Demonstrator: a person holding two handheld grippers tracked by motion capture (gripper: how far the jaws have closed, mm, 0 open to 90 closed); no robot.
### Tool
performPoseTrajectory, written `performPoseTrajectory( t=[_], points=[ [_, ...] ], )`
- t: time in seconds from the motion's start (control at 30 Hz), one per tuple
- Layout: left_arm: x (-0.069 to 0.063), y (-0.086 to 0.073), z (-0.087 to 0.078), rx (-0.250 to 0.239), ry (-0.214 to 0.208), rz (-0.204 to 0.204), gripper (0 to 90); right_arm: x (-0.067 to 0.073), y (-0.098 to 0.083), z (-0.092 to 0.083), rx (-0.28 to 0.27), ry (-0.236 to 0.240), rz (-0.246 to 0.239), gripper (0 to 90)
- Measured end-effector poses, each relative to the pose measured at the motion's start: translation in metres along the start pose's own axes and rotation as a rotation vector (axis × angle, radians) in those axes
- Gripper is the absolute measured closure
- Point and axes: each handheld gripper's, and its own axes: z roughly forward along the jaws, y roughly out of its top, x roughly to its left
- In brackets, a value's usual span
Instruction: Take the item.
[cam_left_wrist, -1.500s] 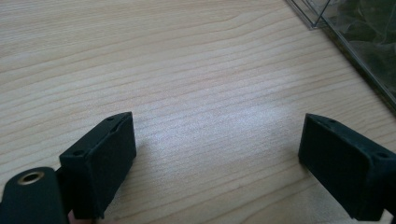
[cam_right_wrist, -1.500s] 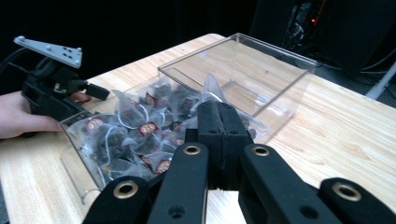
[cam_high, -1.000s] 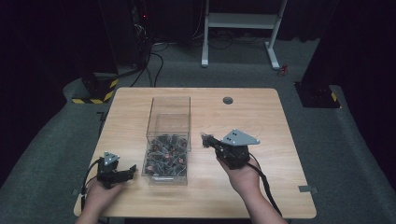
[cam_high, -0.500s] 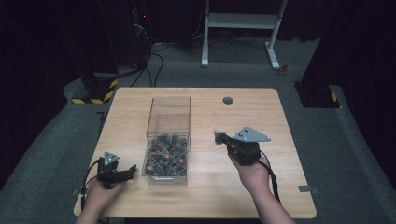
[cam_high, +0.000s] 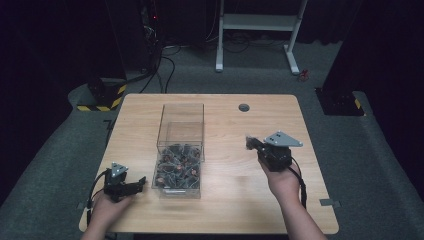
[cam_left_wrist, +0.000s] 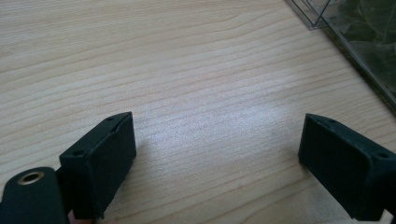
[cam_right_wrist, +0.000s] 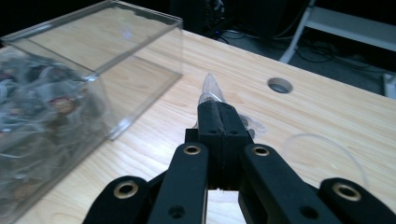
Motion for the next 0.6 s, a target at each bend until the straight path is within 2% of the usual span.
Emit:
performPoseTrajectory(
  t=[0.2, 0.6],
  points=[
    [0.0, 0.0, 0.0, 0.0, 0.0, 0.0, 11.5, -0.017, -0.002, 0.002, 0.014, -0.041, 0.026, 90.0],
    [0.0, 0.0, 0.0, 0.0, 0.0, 0.0, 11.4, -0.041, 0.001, 0.003, 0.028, -0.102, 0.036, 90.0]
  ],
)
